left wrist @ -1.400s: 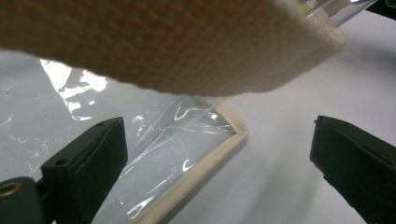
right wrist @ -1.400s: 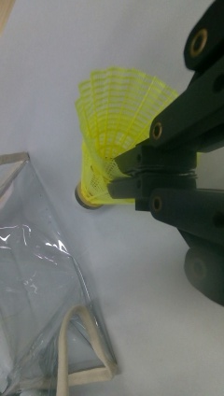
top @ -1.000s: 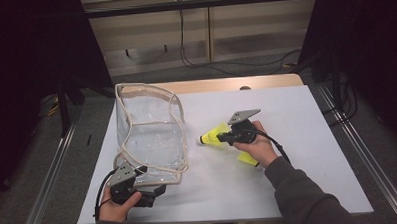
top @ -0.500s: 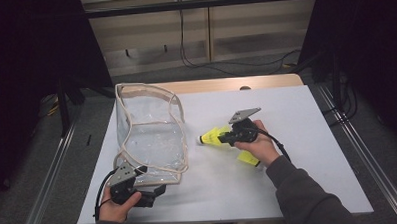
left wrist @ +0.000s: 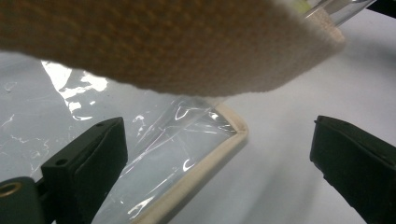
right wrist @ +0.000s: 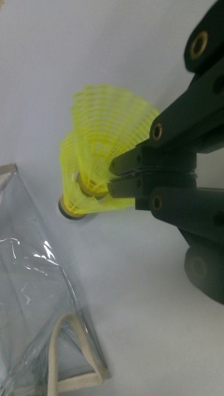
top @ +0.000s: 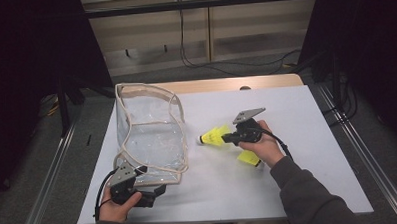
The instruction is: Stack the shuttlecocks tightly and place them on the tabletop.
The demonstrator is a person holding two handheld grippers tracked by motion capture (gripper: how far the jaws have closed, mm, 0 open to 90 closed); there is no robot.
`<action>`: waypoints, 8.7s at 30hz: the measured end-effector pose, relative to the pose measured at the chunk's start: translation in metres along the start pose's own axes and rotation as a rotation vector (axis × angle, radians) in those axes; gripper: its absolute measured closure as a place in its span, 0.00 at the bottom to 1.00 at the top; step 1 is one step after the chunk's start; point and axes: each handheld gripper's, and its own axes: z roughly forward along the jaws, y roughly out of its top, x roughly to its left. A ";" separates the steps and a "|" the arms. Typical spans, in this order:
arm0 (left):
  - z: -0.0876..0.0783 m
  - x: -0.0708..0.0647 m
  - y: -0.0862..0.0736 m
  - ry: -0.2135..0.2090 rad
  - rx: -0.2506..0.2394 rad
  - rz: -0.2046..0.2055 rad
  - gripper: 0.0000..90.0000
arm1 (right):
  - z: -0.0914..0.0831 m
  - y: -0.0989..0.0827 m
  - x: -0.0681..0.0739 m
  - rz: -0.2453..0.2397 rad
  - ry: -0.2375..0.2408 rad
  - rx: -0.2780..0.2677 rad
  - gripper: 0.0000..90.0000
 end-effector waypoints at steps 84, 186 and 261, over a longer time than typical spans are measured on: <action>0.000 0.000 0.000 0.000 -0.002 0.000 0.04 | -0.018 -0.007 -0.003 0.042 -0.064 -0.006 0.52; 0.000 -0.001 0.000 0.005 -0.001 -0.001 0.04 | -0.070 -0.028 0.003 -0.007 -0.037 0.023 1.00; 0.000 0.000 0.000 0.004 -0.003 -0.004 0.04 | -0.057 -0.027 -0.031 0.078 -0.151 -0.055 0.97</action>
